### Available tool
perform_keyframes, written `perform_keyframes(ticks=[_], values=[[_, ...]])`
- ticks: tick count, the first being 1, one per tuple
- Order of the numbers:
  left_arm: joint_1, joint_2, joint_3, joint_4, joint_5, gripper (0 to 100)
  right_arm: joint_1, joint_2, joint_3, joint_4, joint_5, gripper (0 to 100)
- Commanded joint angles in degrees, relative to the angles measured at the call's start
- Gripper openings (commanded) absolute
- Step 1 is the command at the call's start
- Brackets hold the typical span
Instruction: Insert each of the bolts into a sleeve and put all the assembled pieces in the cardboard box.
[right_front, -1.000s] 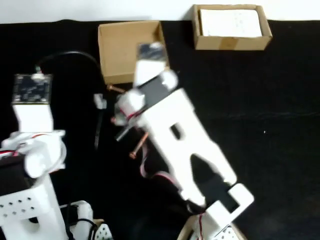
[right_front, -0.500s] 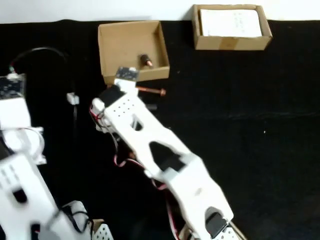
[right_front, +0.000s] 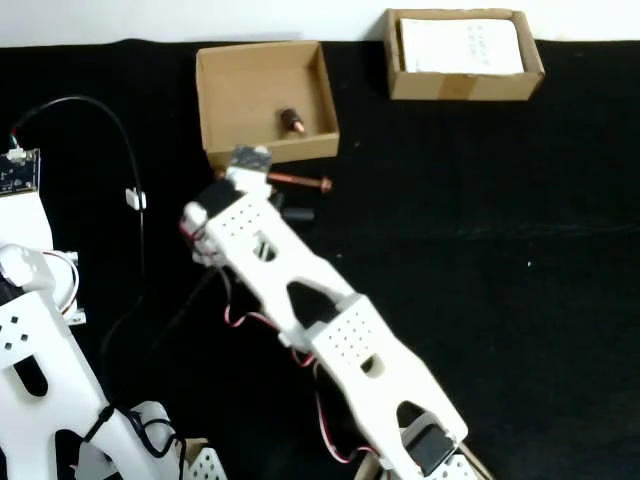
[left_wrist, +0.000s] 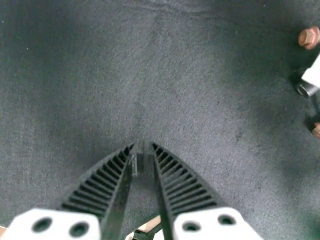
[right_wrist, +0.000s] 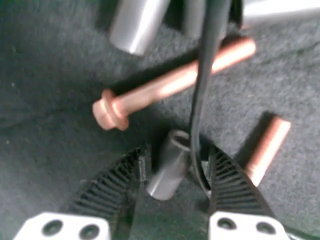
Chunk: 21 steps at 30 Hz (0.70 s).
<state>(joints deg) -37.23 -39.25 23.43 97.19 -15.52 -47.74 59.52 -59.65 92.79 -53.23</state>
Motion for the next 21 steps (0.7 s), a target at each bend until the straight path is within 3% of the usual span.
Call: perform_keyframes(ticks=[1,21], values=[[-0.31,0.22,-1.27,-0.44,-0.26,4,1.63,-0.13,-3.74,-0.48,-0.26,17.3],[-0.31,0.31,-1.10,-0.18,-0.26,4,-0.40,1.10,-6.20,0.04,3.25,17.3]])
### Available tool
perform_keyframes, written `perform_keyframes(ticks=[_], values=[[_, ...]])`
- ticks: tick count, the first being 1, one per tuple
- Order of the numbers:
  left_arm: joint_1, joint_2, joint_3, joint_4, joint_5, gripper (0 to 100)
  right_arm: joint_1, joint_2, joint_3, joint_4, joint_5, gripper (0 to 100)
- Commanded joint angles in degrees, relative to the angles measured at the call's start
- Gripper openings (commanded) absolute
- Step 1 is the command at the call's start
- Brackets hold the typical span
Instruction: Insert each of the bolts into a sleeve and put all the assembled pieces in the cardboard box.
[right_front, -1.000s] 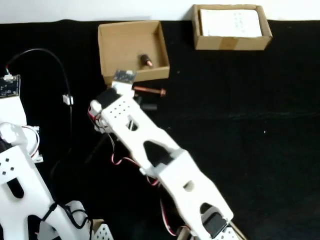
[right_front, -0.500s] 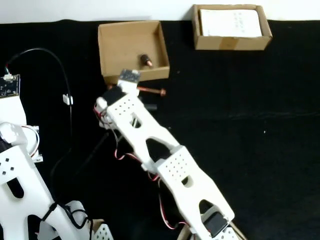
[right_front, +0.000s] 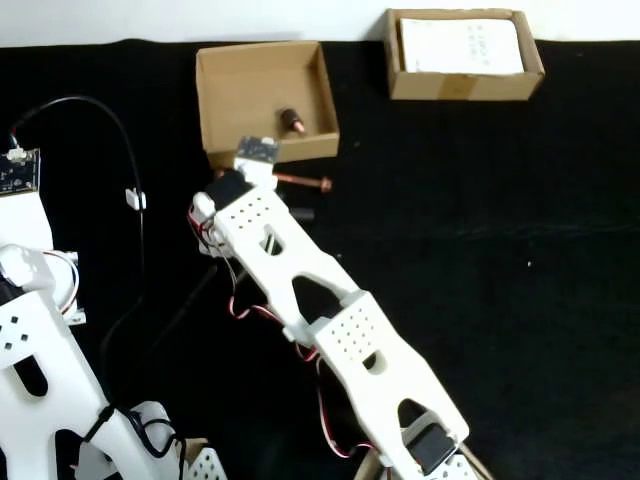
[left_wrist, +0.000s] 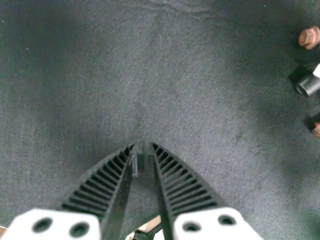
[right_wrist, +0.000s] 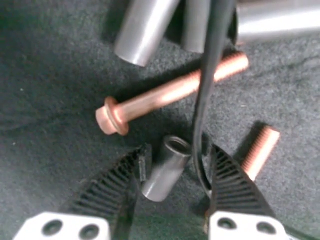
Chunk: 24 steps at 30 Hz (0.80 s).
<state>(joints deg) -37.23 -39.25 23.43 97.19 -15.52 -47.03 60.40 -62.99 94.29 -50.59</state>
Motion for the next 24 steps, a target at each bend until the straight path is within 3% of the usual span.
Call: perform_keyframes(ticks=[1,8,13,22,24], values=[[-0.31,0.31,-1.10,-0.18,-0.26,4,-1.54,0.75,-2.77,-2.15,0.70,17.3],[-0.40,0.31,-1.10,-0.18,-0.26,4,-1.63,6.29,-2.86,-3.38,0.70,16.2],[-0.40,0.31,-1.10,-0.26,-0.26,4,-0.22,7.08,-2.86,-3.47,0.79,3.0],[-0.40,0.31,-1.10,-0.35,-0.26,4,1.10,4.26,-9.98,3.91,0.97,2.3],[-0.40,0.31,-1.10,-0.35,-0.26,4,1.54,2.95,-11.56,5.93,4.13,2.2]])
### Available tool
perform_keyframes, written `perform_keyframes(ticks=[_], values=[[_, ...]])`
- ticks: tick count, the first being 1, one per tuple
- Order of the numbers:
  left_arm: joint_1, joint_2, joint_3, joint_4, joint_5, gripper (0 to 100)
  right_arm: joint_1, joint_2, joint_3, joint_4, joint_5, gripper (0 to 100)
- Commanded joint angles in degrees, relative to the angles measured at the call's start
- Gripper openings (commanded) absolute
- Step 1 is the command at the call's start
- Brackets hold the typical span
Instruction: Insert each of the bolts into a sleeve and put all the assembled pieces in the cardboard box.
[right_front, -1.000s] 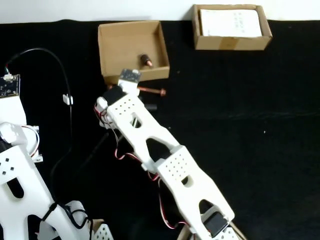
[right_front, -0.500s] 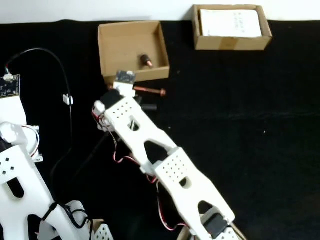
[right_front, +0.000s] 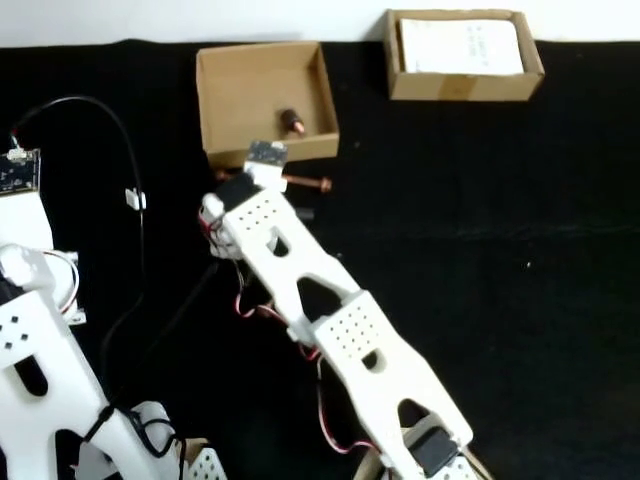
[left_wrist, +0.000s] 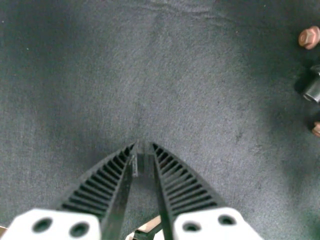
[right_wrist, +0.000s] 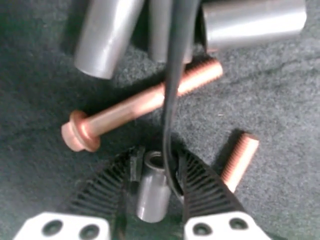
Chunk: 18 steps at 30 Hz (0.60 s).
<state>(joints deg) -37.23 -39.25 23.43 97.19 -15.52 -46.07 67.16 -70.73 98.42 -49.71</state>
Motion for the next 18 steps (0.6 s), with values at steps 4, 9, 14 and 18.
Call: perform_keyframes(ticks=[4,9,14,18], values=[[-0.40,0.31,-1.10,-0.35,-0.26,4,3.21,-7.78,-3.82,2.51,8.97,2.2],[-0.48,0.31,-1.10,-0.26,-0.26,4,7.78,-15.25,-3.65,2.51,15.56,2.2],[-0.48,0.31,-1.19,-0.26,-0.26,4,11.91,-20.18,-3.65,2.59,22.86,2.2],[-0.48,0.31,-1.19,-0.35,-0.35,4,17.19,-24.57,-1.80,2.68,31.30,2.2]])
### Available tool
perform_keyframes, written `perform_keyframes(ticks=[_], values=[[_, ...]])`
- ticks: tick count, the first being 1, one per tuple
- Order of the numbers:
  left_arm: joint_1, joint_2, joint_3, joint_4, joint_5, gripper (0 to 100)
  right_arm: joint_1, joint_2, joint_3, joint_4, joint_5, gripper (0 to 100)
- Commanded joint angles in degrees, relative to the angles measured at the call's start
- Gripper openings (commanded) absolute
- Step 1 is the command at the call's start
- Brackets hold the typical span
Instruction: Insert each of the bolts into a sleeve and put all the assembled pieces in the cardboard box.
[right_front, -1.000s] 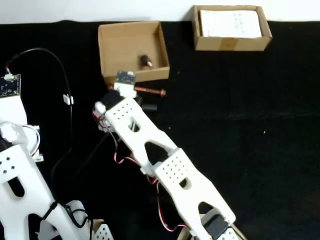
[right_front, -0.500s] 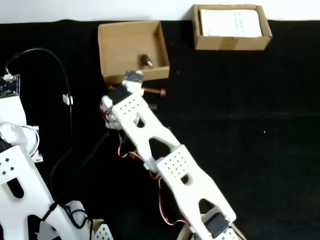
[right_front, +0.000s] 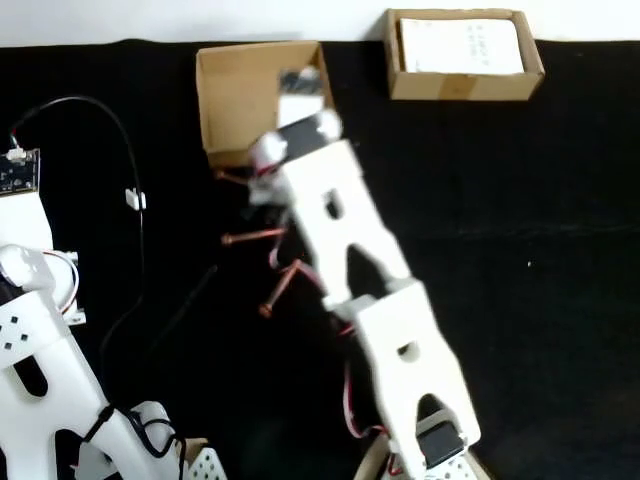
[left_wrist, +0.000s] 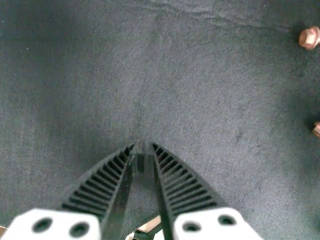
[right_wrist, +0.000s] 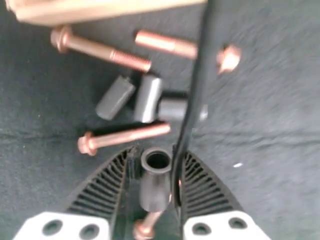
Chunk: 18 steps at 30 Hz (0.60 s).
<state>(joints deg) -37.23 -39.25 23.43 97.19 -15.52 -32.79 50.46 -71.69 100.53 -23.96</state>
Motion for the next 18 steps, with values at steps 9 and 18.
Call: perform_keyframes(ticks=[9,18], values=[[0.31,0.31,-1.45,-1.05,-0.35,4,19.03,-20.79,27.56,0.40,29.63,2.2],[8.92,0.31,-1.27,-1.67,-0.35,4,25.01,-26.51,53.85,-4.97,35.43,2.2]])
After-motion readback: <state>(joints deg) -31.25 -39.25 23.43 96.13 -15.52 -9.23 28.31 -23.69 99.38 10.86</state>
